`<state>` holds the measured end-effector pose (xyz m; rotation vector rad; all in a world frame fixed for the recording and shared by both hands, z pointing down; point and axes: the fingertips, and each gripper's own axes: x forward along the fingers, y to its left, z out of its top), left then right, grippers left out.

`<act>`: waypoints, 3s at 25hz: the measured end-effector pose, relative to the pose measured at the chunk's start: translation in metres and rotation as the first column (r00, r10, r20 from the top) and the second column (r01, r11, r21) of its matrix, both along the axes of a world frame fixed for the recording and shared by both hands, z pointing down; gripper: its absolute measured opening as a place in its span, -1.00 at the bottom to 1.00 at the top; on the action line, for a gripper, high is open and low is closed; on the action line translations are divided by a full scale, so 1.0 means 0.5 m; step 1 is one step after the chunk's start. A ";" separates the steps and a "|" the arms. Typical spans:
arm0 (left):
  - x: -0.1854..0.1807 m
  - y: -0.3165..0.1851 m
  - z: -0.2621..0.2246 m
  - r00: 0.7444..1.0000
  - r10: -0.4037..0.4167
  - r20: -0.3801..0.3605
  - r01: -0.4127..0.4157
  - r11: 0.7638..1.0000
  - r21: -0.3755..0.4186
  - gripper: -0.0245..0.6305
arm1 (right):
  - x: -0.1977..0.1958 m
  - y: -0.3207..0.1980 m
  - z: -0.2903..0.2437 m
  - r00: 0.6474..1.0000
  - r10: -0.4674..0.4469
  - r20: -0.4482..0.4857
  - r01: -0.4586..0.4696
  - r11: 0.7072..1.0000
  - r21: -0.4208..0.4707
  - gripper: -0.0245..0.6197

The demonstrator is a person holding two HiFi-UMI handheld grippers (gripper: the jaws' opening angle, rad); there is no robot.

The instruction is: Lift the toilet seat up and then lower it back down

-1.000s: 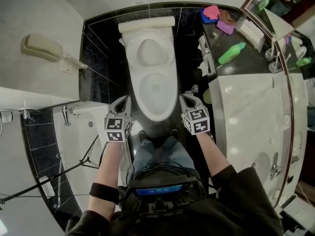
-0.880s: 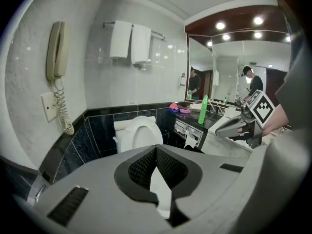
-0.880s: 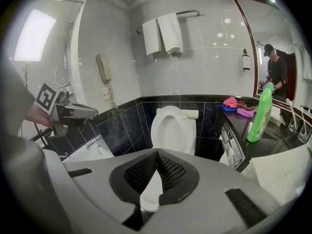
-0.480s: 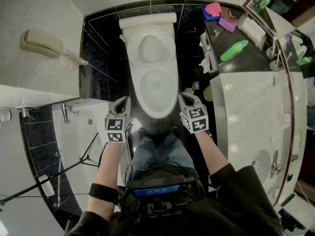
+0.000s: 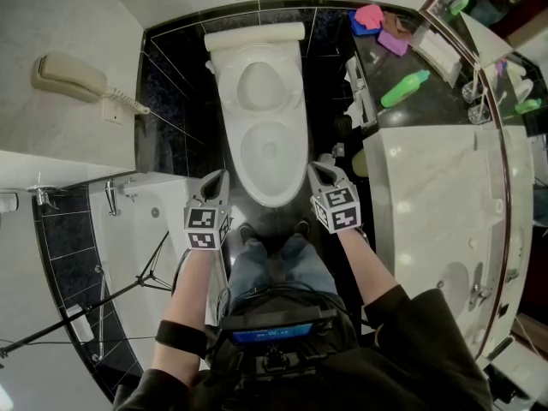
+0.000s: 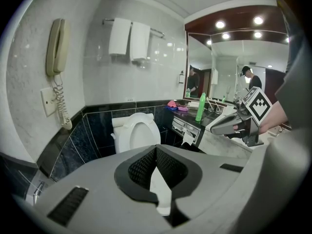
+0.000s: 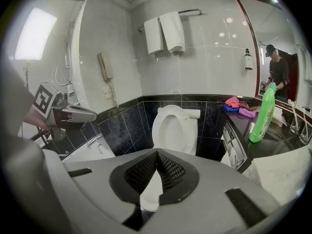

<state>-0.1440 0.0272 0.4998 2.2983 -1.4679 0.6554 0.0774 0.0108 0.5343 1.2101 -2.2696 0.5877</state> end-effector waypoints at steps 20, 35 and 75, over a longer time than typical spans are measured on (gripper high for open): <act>0.003 0.010 0.008 1.000 -0.001 0.007 0.001 1.000 -0.011 -0.91 | -0.007 0.000 -0.003 1.000 -0.013 0.008 0.013 1.000 -0.002 -0.91; 0.004 0.011 0.015 1.000 0.002 0.003 -0.002 1.000 -0.017 -0.91 | -0.010 -0.004 -0.001 1.000 -0.012 0.006 0.012 1.000 0.001 -0.91; 0.004 0.011 0.030 1.000 0.001 0.002 -0.001 1.000 -0.029 -0.91 | -0.018 -0.006 0.006 1.000 -0.014 0.007 0.014 1.000 -0.007 -0.91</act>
